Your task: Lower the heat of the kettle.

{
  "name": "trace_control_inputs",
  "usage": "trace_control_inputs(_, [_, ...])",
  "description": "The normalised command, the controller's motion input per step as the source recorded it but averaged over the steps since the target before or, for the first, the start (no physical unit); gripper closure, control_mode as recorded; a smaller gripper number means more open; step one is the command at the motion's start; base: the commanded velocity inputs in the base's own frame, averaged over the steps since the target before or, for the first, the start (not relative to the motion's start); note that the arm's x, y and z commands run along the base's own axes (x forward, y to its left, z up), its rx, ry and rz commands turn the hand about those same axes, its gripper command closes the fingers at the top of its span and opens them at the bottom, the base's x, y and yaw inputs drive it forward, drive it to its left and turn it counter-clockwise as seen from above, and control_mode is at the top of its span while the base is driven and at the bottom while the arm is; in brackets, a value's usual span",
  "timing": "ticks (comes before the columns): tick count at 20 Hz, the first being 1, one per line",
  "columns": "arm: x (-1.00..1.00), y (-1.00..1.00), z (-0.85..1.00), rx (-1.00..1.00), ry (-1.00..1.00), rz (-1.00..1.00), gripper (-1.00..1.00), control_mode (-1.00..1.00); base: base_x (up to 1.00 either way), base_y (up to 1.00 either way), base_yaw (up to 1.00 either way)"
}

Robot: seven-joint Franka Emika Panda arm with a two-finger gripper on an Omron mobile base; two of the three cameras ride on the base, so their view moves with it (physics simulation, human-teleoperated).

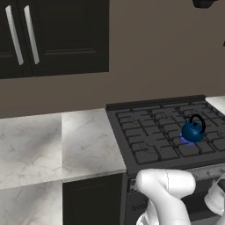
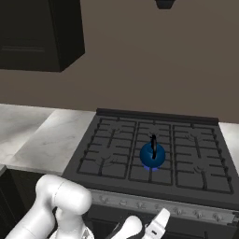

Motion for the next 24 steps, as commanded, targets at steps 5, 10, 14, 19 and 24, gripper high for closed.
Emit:
trace_control_inputs(5, [0.00,0.04,-0.20,-0.27,0.01,0.11,-1.00,-1.00,0.00,0.00,0.00])
trace_control_inputs(10, [0.00,-0.10,0.00,-0.11,0.00,0.08,-1.00,-1.00,0.00,0.00,0.00])
trace_control_inputs(14, [0.01,0.01,0.00,-0.06,0.00,0.00,-1.00,-1.00,0.00,0.00,0.00])
trace_control_inputs(19, [0.04,0.01,0.00,-0.07,0.00,0.00,-1.00,-1.00,0.00,0.00,0.00])
trace_control_inputs(24, [0.10,0.09,0.00,-0.07,0.09,0.00,-1.00,-1.00,0.00,0.00,0.00])
